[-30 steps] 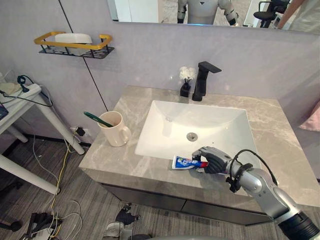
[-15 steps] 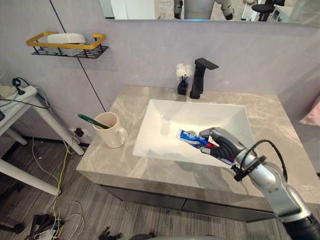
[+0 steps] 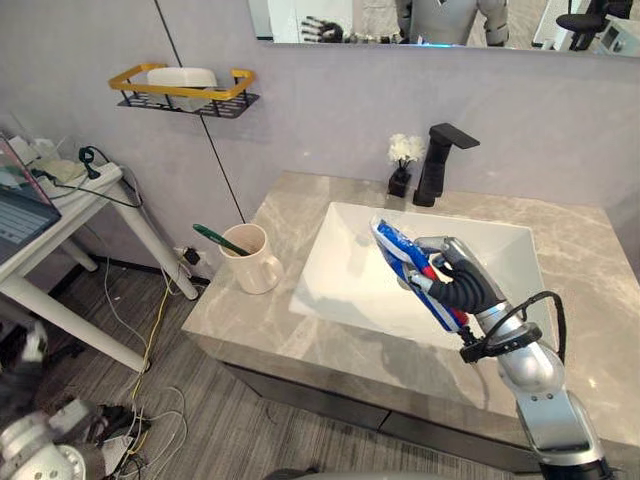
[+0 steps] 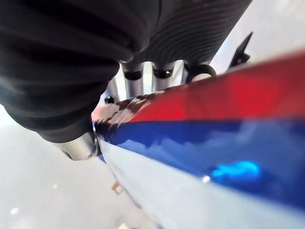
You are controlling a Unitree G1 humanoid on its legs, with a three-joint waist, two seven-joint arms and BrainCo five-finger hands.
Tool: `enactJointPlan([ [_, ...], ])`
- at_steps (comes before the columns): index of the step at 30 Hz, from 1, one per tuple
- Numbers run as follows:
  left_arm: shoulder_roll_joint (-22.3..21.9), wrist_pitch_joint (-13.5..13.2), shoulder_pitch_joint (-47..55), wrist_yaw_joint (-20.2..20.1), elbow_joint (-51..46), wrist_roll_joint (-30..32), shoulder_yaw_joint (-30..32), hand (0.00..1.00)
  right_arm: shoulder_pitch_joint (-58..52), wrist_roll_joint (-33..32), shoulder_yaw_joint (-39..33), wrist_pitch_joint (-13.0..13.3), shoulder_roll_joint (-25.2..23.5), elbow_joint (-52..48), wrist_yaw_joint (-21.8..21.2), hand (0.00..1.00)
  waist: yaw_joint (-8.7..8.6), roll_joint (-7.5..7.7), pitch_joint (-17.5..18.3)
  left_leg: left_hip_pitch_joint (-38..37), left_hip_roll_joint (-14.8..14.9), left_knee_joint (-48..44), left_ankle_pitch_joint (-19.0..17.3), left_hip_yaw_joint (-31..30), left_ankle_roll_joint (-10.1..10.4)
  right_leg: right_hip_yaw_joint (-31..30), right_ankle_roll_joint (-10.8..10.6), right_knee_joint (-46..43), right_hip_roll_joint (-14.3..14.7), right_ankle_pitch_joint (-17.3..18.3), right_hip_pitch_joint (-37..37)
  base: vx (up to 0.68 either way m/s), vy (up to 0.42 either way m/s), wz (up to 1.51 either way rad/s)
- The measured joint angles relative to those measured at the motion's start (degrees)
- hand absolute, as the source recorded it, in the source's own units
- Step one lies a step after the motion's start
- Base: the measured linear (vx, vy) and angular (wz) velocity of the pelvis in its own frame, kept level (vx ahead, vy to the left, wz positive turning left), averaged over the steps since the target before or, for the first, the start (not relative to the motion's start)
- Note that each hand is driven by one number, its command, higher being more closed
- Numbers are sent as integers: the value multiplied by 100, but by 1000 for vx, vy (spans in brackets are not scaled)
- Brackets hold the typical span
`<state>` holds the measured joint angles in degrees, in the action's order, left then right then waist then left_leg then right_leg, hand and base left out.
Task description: Organize washtable
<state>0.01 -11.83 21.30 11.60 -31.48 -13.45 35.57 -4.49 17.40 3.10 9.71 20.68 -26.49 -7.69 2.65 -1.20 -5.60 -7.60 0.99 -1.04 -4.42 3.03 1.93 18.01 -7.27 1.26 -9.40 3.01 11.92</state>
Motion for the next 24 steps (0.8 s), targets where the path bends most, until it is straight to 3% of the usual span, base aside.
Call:
enactJointPlan([
  [4, -115, -158, 11, -307, -1085, -413, -1396, 0, -1, 0, 234, -24, -303, 0, 11, 100, -33, 13, 25, -14, -7, -1, 3, 1, -4, -4, 0, -4, -7, 0, 12, -17, -2, -1],
  [7, -117, -205, 17, -587, -1263, -746, -2259, 0, 1, 2, 431, -24, -435, -1, 29, 100, -39, -44, 85, -26, -3, -1, 6, 3, -8, -9, 0, -4, 0, 0, 20, -35, -10, -1],
  [12, -60, -151, 42, -916, -1254, -1547, -2996, 0, 81, 0, 631, -20, -496, -2, 244, 100, -33, -58, 104, -110, -2, 3, 10, 19, -4, -43, 0, -3, 33, 4, 88, -47, -9, -3],
  [18, 401, 166, 33, -1298, -983, -2415, -3884, 0, 571, -6, 824, 94, -438, -7, 433, 100, -48, -16, 131, -129, 1, 13, 29, 49, 0, -86, -3, -16, 35, 3, 78, -53, -4, -3],
  [24, 850, 285, -3, -1409, -816, -2702, -4424, 0, 859, -25, 1059, 134, -145, -7, 486, 100, -36, 87, 187, -132, -4, 22, 46, 55, -7, -88, -2, -15, 32, 2, 77, 0, 0, 0],
])
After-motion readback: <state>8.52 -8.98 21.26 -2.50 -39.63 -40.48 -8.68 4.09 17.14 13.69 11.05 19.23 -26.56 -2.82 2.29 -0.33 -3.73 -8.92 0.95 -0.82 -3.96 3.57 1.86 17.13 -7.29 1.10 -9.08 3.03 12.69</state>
